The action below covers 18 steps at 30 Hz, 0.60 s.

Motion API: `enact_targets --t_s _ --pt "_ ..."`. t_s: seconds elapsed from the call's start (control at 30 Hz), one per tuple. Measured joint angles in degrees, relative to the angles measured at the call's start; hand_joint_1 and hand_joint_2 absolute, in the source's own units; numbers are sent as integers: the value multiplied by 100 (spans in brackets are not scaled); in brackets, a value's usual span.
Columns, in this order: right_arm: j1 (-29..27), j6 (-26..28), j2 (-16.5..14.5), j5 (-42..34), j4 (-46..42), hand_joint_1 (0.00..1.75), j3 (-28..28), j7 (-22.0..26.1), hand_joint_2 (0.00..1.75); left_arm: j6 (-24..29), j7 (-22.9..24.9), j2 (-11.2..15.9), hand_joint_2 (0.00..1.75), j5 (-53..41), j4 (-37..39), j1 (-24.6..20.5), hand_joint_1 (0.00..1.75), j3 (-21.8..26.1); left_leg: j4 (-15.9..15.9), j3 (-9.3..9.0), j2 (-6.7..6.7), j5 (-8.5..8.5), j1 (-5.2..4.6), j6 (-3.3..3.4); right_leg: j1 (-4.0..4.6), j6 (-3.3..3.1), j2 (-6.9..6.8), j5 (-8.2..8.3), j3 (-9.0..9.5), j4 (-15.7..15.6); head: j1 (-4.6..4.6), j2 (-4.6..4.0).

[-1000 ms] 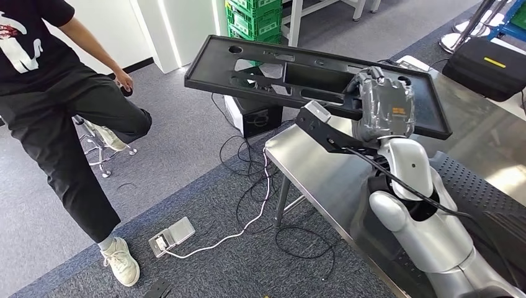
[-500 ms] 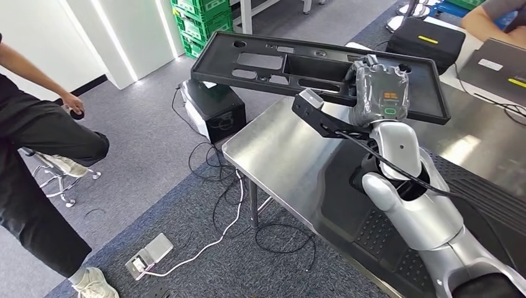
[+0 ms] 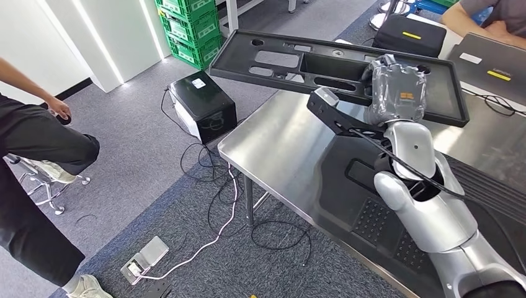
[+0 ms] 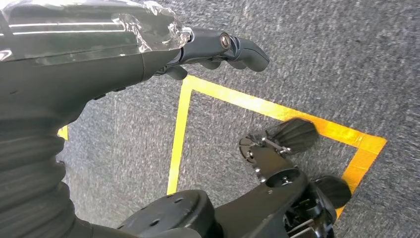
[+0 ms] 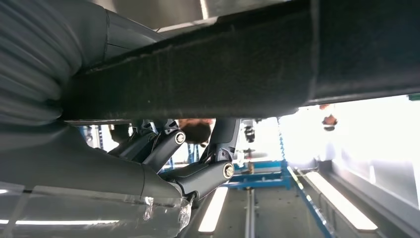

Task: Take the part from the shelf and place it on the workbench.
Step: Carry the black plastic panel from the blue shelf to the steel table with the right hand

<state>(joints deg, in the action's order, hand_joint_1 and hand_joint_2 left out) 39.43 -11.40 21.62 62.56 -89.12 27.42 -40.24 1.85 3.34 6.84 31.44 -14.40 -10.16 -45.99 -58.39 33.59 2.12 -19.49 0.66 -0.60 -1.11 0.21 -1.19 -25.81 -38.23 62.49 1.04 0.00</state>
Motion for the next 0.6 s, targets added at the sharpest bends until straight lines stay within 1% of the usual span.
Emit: enact_targets --t_s 0.03,0.07,0.1,0.13,0.17,0.2,0.23,0.27,0.3,0.33,0.37,0.4,0.43,0.47,0.5,0.53,0.57,0.6 --pt "18 -3 4 12 8 175 -4 0 175 2 0 0 175 -2 0 -7 0 0 -19 4 27 -17 -8 -30 17 -27 -28 46 105 -220 7 0" --pt "29 -11 10 24 17 175 -12 -1 175 3 0 0 175 -4 0 -12 0 0 -29 5 51 -29 -20 -59 36 -58 -32 34 136 -302 3 0" --pt "33 -25 18 31 25 175 -20 -2 175 4 0 0 175 -9 0 -16 0 0 -31 2 74 -34 -25 -90 52 -96 16 38 127 -302 -12 0" --pt "34 -45 28 37 30 175 -27 -3 175 5 0 0 175 -15 0 -18 0 -1 -31 -4 95 -45 -18 -122 49 -132 54 42 126 -308 -27 0" --pt "36 -69 37 46 34 175 -31 -2 175 4 0 0 175 -19 0 -20 0 -1 -72 -5 85 -85 -8 -154 44 -163 82 50 132 -322 -41 0" --pt "39 -97 43 59 36 175 -32 -2 175 3 0 -1 175 -22 0 -25 0 -2 -195 32 49 -180 5 -179 39 -198 109 59 139 -337 -62 0" --pt "41 -126 48 76 38 175 -32 -1 175 1 0 -1 175 -23 0 -29 0 -2 -440 127 -7 -336 13 -196 32 -229 133 67 147 -351 -88 0" --pt "41 -156 50 95 44 175 -32 -1 175 -2 0 -2 175 -23 0 -28 0 -2 -791 273 -72 -530 18 -205 36 -250 158 68 147 -351 -122 0" --pt "39 -183 52 109 53 175 -32 -2 175 -4 2 -2 175 -23 0 -23 0 -2 -1193 461 -115 -721 17 -208 43 -266 190 66 144 -350 -155 0" --pt "31 -202 54 118 64 175 -32 -2 175 -5 4 -3 175 -23 0 -11 0 -2 -1534 626 -137 -846 14 -210 53 -274 229 65 143 -349 -179 0" --pt "25 -214 56 121 76 175 -32 -2 175 -6 6 -3 175 -23 0 1 0 -2 -1719 724 -149 -872 12 -206 60 -277 273 64 142 -347 -194 0" --pt "18 -219 57 121 87 175 -32 -2 175 -5 8 -4 175 -22 0 10 0 -2 -1678 719 -158 -777 10 -193 66 -278 323 64 145 -343 -208 0" --pt "14 -220 59 120 96 175 -32 -1 175 -4 9 -4 175 -21 0 14 0 -2 -1407 606 -172 -585 9 -173 70 -277 375 63 153 -340 -224 0" --pt "14 -220 61 120 101 175 -32 -1 175 -2 9 -4 175 -18 0 13 0 -2 -996 425 -208 -351 8 -147 72 -274 422 61 164 -337 -243 0" --pt "14 -220 63 120 103 175 -33 -2 175 1 9 -4 175 -14 0 11 0 -2 -597 244 -283 -176 12 -120 72 -267 463 59 171 -337 -260 0" --pt "17 -222 71 119 105 175 -34 -3 175 3 8 -4 175 -8 0 9 0 -2 -288 116 -345 -64 9 -101 71 -252 499 60 167 -331 -271 0" --pt "18 -224 82 118 109 175 -35 -4 175 4 8 -5 175 -2 0 7 0 -3 -124 53 -386 -24 2 -89 62 -229 528 66 156 -329 -274 0" --pt "17 -227 95 117 113 175 -36 -5 175 5 8 -7 175 4 0 6 0 -3 -81 44 -401 -35 -14 -79 48 -197 557 77 142 -334 -272 0"
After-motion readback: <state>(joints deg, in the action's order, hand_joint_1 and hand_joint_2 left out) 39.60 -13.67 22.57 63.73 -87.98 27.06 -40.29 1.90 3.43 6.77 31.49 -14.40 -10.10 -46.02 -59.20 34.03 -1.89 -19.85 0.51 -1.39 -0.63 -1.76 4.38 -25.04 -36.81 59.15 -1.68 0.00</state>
